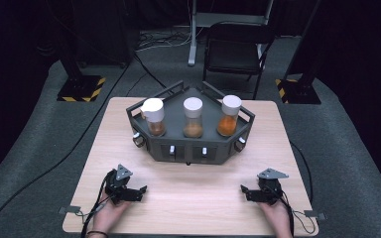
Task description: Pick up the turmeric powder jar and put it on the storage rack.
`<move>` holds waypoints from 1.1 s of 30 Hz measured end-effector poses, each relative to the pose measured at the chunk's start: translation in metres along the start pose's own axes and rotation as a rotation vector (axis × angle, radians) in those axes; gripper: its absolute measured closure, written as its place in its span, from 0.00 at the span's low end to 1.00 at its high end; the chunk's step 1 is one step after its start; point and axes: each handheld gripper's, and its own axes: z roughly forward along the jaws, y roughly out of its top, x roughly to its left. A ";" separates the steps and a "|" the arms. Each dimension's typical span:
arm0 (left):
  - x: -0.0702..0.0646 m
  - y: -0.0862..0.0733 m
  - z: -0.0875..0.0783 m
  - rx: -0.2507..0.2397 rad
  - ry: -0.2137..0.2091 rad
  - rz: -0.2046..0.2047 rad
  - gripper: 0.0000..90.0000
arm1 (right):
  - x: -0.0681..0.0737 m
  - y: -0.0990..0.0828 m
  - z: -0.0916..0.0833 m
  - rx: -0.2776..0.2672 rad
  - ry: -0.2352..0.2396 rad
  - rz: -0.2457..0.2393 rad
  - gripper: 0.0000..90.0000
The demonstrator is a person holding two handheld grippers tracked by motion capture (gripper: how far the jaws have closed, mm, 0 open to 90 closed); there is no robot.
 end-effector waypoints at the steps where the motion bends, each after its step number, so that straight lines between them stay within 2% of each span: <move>1: 0.000 0.000 0.000 0.000 0.000 0.000 0.00 | 0.001 0.001 0.000 0.003 -0.005 -0.007 0.14; 9: 0.000 0.000 0.000 0.000 -0.001 0.000 0.00 | 0.004 0.001 0.000 0.012 -0.007 -0.009 0.10; 33: 0.001 0.000 0.001 0.000 -0.003 0.000 0.00 | 0.004 0.002 0.001 0.017 -0.001 -0.014 0.08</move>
